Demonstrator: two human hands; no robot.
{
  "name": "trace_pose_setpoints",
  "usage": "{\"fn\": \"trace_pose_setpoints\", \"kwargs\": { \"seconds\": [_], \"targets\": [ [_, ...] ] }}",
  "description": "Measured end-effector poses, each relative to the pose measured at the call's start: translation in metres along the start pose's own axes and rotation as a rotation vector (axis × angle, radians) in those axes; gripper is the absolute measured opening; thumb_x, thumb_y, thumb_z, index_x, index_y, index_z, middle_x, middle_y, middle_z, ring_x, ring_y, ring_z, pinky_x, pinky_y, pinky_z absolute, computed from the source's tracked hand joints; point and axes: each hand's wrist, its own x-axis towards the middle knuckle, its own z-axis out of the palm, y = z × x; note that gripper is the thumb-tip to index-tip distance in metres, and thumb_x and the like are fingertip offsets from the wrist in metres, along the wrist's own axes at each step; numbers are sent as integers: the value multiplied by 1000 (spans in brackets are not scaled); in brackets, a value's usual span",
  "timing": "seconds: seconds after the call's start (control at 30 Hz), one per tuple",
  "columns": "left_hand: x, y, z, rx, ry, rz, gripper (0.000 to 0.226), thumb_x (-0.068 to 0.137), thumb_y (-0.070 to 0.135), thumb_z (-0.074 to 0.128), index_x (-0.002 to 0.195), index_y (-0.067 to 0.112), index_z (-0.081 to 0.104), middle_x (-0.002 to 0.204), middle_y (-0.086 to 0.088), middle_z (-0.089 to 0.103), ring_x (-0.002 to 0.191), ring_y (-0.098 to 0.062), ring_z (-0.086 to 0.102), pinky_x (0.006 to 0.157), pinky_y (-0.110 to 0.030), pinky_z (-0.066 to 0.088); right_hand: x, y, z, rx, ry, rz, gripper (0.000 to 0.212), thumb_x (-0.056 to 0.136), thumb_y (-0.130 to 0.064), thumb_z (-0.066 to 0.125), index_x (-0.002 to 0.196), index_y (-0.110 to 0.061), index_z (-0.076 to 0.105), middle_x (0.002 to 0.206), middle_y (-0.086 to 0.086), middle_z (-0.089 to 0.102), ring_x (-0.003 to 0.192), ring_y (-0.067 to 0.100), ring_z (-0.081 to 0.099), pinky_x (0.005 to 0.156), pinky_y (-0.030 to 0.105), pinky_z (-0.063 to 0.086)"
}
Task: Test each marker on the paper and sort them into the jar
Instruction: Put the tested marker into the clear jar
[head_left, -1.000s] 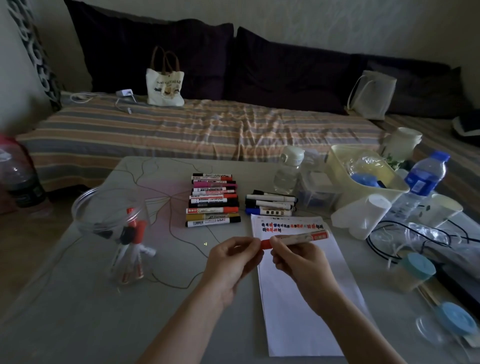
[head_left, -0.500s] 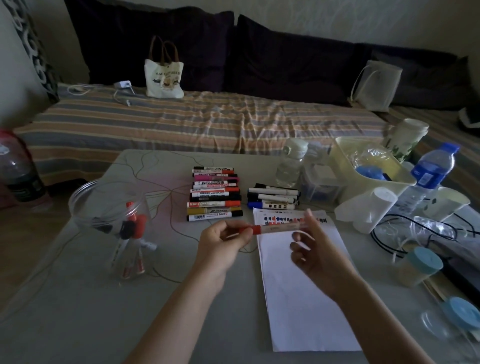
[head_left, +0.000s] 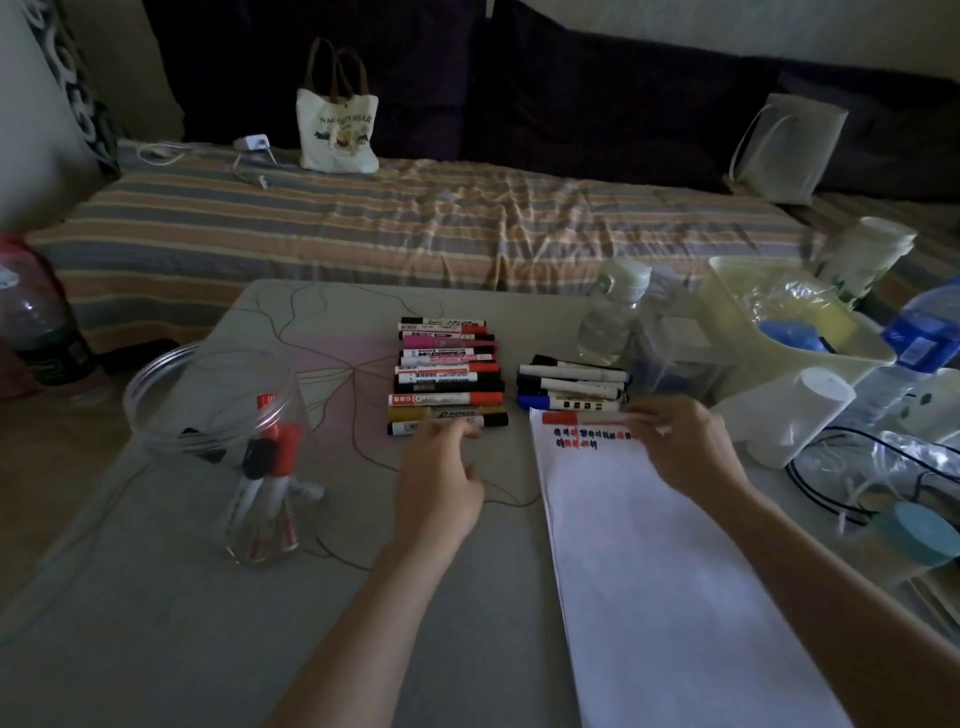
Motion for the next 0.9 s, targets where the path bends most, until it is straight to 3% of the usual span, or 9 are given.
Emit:
{"fn": "trace_pose_setpoints", "kwargs": {
  "seconds": [0.1, 0.2, 0.33, 0.43, 0.6, 0.77, 0.9],
  "targets": [
    [10, -20, -8, 153, 118, 54, 42, 80, -2, 65, 116, 17, 59, 124, -1, 47, 107, -23, 53, 78, -30, 46, 28, 6, 15, -80, -4, 56, 20, 88, -29, 68, 108, -27, 74, 109, 5, 67, 103, 29, 59, 90, 50, 50],
    [19, -38, -13, 294, 149, 77, 43, 79, 3, 69, 118, 15, 58, 126, -3, 50, 111, -27, 48, 86, -36, 46, 35, 8, 29, -135, 7, 44, 19, 87, -29, 70, 105, -28, 75, 112, 7, 62, 111, 34, 49, 98, 54, 40],
    [21, -49, -13, 289, 97, 76, 43, 83, 11, 70, 123, 15, 55, 131, -1, 51, 113, -26, 51, 89, -37, 44, 30, 11, 44, -196, 39, 21, 22, 82, -29, 76, 103, -26, 75, 114, 2, 60, 109, 28, 46, 94, 47, 39],
    [23, -53, -10, 260, 113, 77, 39, 82, 11, 72, 119, 14, 58, 122, -2, 55, 107, -25, 55, 87, -38, 48, 25, 13, 58, -242, 65, -50, 21, 81, -29, 77, 100, -22, 74, 111, 1, 61, 105, 25, 51, 90, 45, 39],
    [23, -54, -5, 259, 127, 71, 27, 82, 13, 73, 107, 15, 64, 106, -2, 60, 97, -23, 57, 84, -39, 50, 20, 3, 61, -70, 101, -78, 22, 82, -19, 75, 103, -17, 71, 106, 3, 60, 94, 24, 60, 80, 49, 52],
    [25, -46, -10, 54, 40, -62, 14, 90, 18, 64, 104, 16, 63, 106, 1, 66, 90, -16, 61, 74, -29, 52, -8, -26, 33, 165, 135, -245, 23, 82, -5, 73, 104, -11, 71, 97, -1, 59, 75, 12, 60, 71, 24, 54],
    [13, -10, -29, -324, 20, -158, 9, 91, 27, 64, 99, 22, 64, 96, 8, 68, 81, -3, 60, 63, -17, 41, -42, -47, 6, 220, 18, -120, 30, 86, -14, 72, 113, -24, 67, 90, -4, 61, 66, 5, 58, 61, 8, 48]
  ]
}}
